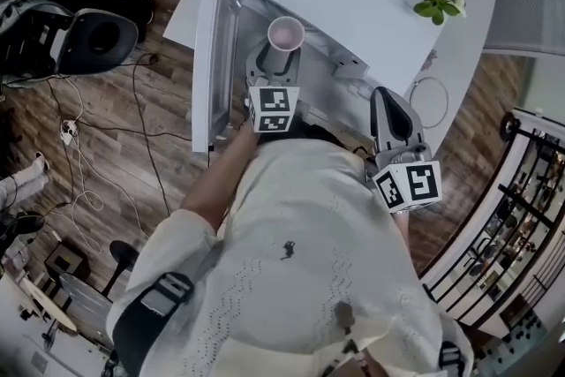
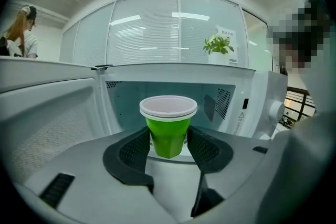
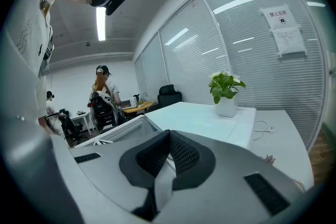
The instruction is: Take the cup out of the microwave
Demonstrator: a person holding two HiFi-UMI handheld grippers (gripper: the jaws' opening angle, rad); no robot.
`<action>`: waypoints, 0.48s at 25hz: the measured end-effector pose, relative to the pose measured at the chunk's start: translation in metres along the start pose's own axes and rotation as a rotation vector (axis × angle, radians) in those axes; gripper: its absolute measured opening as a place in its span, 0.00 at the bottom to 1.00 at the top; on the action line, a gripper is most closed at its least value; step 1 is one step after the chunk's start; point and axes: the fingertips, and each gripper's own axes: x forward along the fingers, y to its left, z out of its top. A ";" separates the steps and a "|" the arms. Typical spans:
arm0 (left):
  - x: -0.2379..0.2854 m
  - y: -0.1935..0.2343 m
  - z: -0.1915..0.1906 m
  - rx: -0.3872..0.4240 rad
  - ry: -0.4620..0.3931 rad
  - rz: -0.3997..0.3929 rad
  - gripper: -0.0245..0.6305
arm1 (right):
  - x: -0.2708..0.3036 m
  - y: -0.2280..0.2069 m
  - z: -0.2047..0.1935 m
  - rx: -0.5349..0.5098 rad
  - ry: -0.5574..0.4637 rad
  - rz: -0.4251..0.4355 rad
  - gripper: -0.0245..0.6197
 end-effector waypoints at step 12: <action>-0.056 -0.021 0.006 -0.001 -0.035 0.017 0.41 | -0.017 0.008 -0.008 -0.018 -0.013 0.071 0.05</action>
